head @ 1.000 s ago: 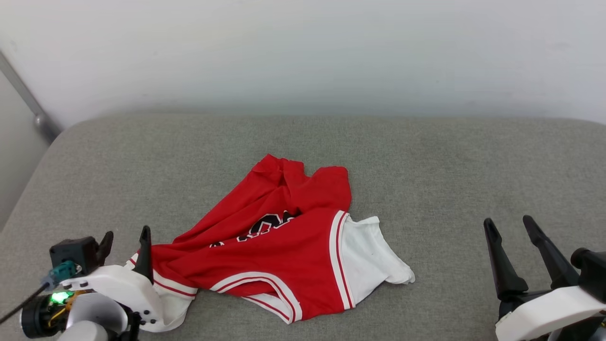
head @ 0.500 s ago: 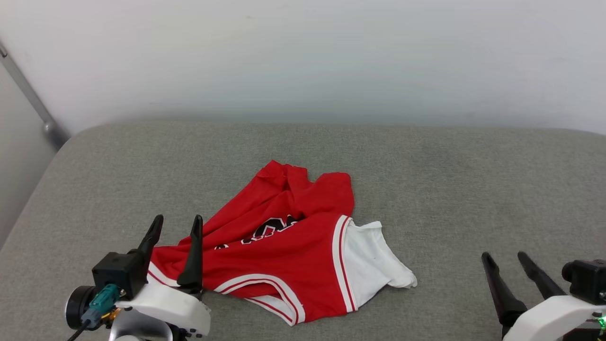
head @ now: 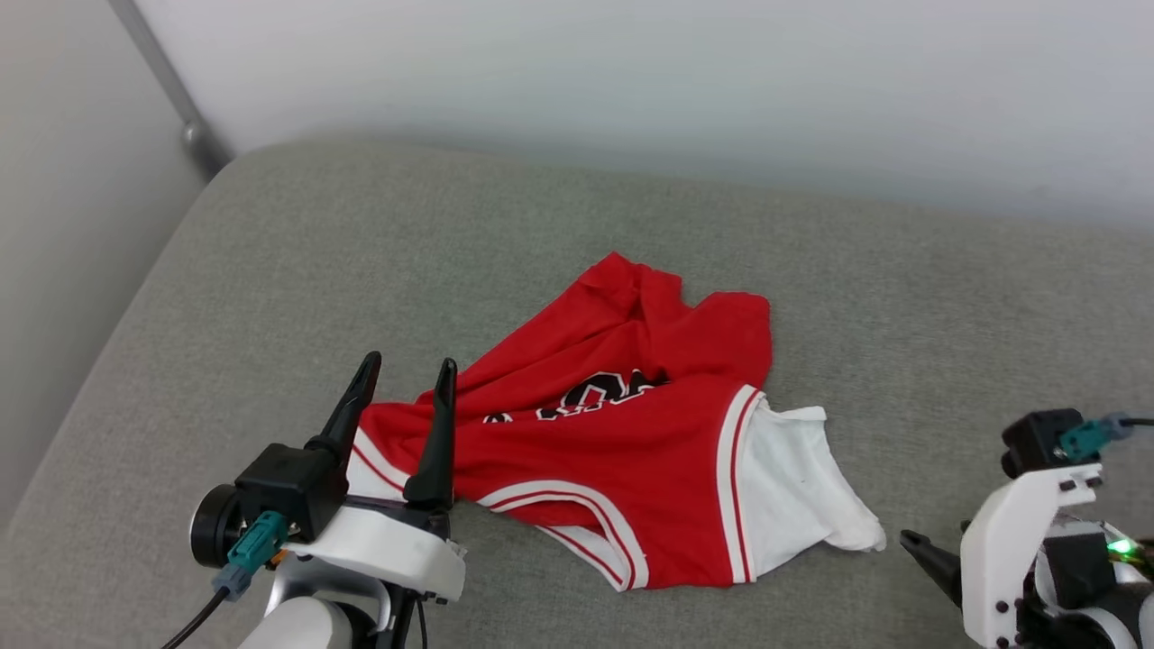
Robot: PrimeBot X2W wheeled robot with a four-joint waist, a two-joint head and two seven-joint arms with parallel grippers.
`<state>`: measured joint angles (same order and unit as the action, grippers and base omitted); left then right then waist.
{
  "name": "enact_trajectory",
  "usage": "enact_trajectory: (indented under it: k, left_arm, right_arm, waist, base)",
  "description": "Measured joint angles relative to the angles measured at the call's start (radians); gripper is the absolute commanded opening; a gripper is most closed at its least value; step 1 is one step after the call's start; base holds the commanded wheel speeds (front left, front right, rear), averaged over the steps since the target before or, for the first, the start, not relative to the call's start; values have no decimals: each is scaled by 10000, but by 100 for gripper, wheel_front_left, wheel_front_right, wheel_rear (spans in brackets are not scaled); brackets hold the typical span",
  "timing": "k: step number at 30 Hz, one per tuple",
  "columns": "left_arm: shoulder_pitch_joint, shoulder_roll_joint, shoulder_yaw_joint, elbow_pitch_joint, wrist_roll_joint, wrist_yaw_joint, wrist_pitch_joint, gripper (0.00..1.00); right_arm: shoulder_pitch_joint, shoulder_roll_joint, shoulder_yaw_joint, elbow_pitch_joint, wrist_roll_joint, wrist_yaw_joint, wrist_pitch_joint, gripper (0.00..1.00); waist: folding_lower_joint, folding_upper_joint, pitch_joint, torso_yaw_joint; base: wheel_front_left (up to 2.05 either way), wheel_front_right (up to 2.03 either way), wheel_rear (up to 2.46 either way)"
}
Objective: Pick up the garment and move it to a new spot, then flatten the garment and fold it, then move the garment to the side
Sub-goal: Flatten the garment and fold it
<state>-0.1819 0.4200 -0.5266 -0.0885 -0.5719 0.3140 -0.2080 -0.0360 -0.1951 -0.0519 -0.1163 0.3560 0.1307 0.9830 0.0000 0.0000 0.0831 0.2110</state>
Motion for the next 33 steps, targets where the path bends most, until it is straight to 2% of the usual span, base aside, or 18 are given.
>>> enact_trajectory:
  k: [8, 14, 15, 16, 25, 29, 33]
  left_arm:
    - [-327, -301, 15, 318, 46, -209, -276, 100]
    - [-362, -387, 128, 464, 52, -265, -387, 100]
    - [-365, -387, 155, 485, 52, -293, -391, 100]
    - [-370, -387, 171, 499, 52, -295, -412, 100]
    - [-300, -305, 221, 612, 44, -291, -418, 100]
    - [-139, -96, 230, 686, -42, -282, -169, 100]
    - [82, 355, 259, 759, -268, -349, 412, 100]
  right_arm:
    - [-988, -470, 928, 1588, 215, 2, 182, 100]
    - [-1294, -587, 1323, 2393, 535, 2, 171, 100]
    - [-1334, -587, 1342, 2458, 654, 2, 146, 45]
    - [-1371, -612, 1392, 2512, 702, 0, 102, 1]
    - [-1711, -802, 1678, 2656, 1072, 4, -422, 0]
    - [-1808, -1009, 1244, 2491, 1011, 2, -963, 0]
    - [-1686, -1030, 401, 2299, 731, 2, -1327, 0]
  waist:
    - [1, 0, 859, 689]
    - [1, 0, 1159, 818]
    - [1, 0, 1167, 800]
    - [0, 0, 1173, 781]
    - [1, 0, 959, 557]
    - [1, 0, 690, 427]
    - [1, 0, 350, 219]
  base:
    - [0, 0, 0]
    - [0, 0, 0]
    - [0, 0, 0]
    - [0, 0, 0]
    - [0, 0, 0]
    - [0, 0, 0]
    - [0, 0, 0]
